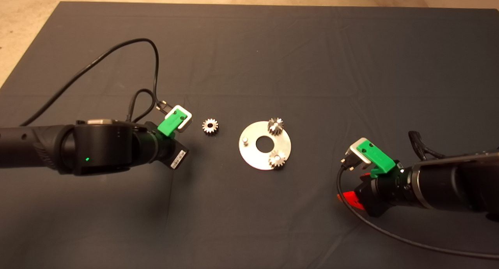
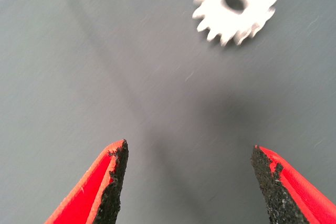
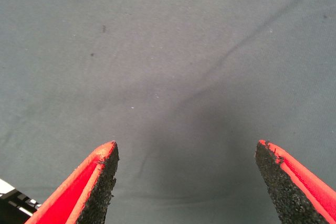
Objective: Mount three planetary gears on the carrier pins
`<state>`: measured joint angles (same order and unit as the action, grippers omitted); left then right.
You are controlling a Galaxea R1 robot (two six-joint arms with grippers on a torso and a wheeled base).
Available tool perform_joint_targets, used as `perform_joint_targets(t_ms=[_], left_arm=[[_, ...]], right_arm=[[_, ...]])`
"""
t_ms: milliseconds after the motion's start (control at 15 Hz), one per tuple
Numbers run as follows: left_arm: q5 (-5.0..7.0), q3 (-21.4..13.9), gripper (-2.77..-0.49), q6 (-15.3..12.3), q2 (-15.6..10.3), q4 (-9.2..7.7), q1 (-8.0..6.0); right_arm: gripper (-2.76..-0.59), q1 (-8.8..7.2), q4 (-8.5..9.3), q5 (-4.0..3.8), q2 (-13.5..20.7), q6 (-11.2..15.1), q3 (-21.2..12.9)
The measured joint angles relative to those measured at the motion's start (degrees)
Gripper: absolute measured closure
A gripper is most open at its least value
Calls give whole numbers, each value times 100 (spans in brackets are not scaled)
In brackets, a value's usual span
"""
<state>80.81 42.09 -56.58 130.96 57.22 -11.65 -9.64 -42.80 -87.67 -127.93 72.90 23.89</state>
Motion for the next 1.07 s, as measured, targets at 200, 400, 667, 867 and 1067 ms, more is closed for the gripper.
perform_joint_targets(t_ms=[200, 400, 667, 867, 1067], left_arm=[[-169, 212, -164, -87, 306, 5, -33], [-305, 532, -164, -102, 454, 3, -33], [-463, 633, -164, -105, 463, 3, -33], [-538, 714, -164, -122, 493, 3, -33], [-844, 835, -164, -197, 574, 3, -33]], right_arm=[[-192, 48, -25, -4, -2, 0, 0], [-192, 59, -33, 0, -2, -5, 0], [-192, 59, -50, -2, 2, -20, 0], [-192, 59, -110, -2, 6, -24, 0], [-192, 59, -199, -2, 15, -39, 0]])
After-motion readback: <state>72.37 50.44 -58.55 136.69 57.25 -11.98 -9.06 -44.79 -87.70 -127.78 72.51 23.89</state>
